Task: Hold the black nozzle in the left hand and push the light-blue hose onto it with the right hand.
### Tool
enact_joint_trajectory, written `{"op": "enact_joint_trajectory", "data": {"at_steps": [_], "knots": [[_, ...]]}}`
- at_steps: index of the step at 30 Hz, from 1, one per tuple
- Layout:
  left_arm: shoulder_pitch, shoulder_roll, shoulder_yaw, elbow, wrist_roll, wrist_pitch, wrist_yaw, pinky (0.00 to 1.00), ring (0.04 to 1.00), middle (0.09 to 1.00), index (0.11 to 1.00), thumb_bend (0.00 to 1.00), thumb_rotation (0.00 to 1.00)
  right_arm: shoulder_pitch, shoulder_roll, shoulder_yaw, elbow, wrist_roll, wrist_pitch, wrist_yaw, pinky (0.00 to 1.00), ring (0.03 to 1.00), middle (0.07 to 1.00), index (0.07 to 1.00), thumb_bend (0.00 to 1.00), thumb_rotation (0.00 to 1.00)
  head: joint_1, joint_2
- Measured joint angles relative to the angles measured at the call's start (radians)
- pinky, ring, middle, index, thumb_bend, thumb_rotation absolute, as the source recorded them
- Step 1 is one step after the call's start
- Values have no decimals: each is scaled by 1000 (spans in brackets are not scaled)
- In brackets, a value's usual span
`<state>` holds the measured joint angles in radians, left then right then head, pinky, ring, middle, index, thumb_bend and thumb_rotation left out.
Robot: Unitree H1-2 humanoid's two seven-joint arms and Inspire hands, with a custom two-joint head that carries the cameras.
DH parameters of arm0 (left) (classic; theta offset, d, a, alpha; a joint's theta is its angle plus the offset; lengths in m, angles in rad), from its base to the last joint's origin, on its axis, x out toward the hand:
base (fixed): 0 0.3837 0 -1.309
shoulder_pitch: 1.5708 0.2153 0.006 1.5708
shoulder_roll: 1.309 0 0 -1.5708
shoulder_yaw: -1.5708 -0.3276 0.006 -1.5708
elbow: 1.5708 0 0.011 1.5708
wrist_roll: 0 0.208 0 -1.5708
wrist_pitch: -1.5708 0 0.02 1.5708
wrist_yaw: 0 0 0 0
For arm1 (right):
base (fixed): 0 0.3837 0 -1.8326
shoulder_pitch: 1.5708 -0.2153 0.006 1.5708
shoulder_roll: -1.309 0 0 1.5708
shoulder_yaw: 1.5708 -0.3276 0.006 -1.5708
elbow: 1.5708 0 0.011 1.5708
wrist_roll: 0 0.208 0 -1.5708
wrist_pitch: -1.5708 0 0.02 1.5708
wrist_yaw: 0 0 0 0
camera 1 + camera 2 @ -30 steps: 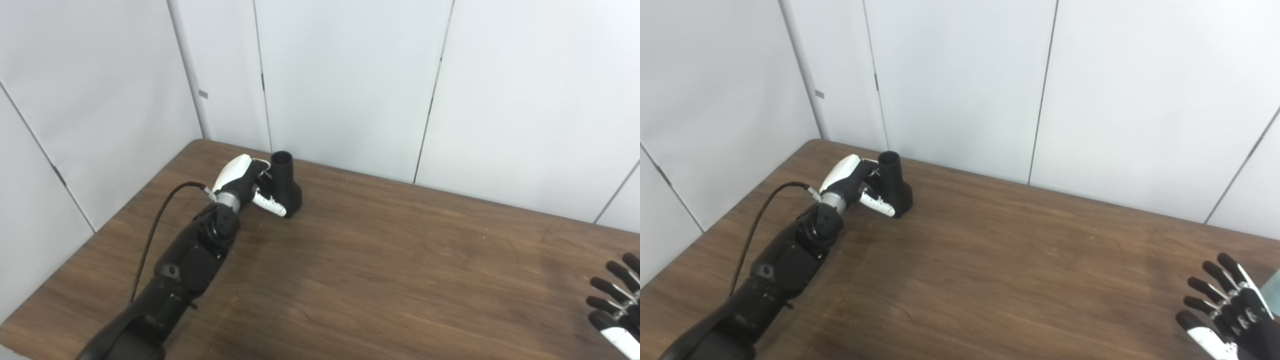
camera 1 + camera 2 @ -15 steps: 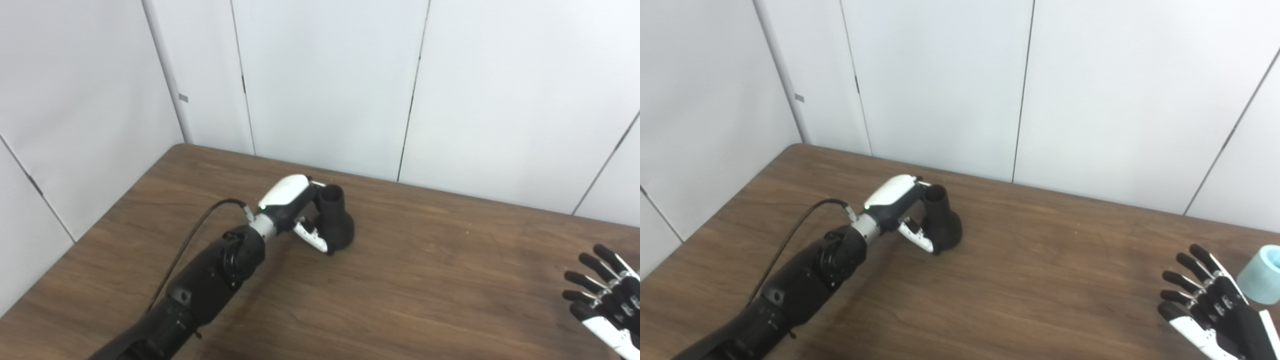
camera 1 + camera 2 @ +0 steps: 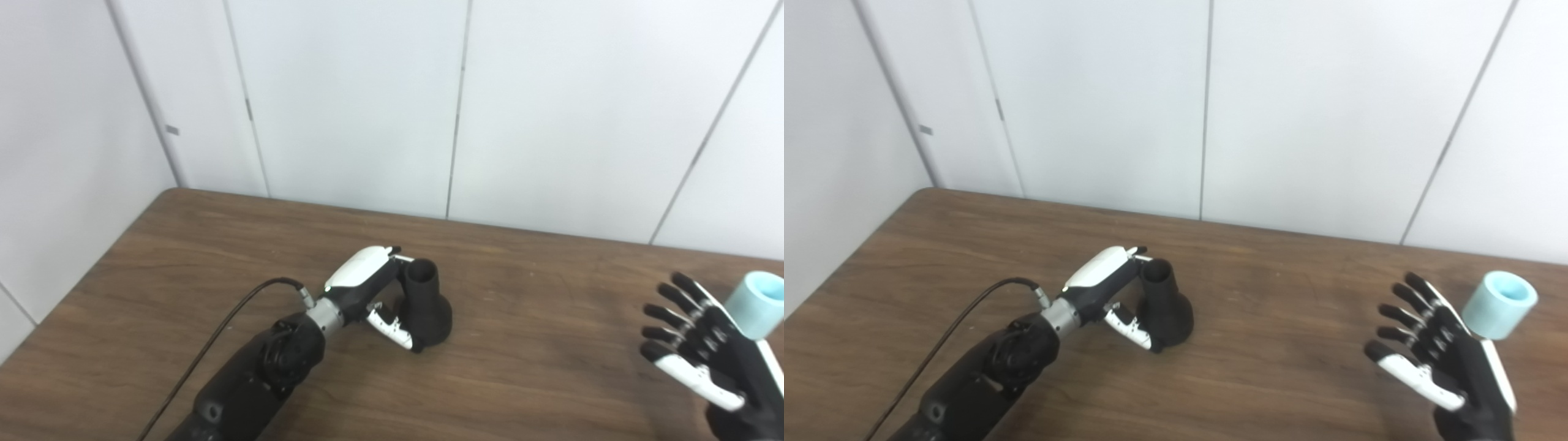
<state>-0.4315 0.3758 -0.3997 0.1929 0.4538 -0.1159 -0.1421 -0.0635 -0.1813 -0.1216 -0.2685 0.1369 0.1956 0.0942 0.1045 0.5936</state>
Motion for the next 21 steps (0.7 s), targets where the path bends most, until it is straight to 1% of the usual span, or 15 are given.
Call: {"op": "enact_joint_trajectory", "data": {"at_steps": [5, 11, 16, 21], "knots": [[-1, -25, -43, -13, -34, -22, -37, 1000, 547, 442, 499, 526, 0, -4, 24, 9, 0, -5, -1, -9, 624, 739, 836, 866, 727, 261, -49, 12], [-3, -58, -72, -11, -65, -45, -69, 1000, 552, 444, 500, 526, 0, -9, 25, 10, 0, -9, -5, -10, 611, 732, 831, 864, 737, 266, -75, 14], [-4, -74, -102, -8, -60, -51, -69, 1000, 555, 452, 497, 526, 0, -10, 25, 13, -1, -8, -6, -10, 619, 748, 837, 864, 747, 284, -91, 22], [-20, -77, -147, -13, -19, -51, -69, 1000, 568, 475, 488, 526, 0, -15, 28, 16, -2, -8, -5, -10, 623, 748, 836, 864, 749, 286, -106, 23]]}}
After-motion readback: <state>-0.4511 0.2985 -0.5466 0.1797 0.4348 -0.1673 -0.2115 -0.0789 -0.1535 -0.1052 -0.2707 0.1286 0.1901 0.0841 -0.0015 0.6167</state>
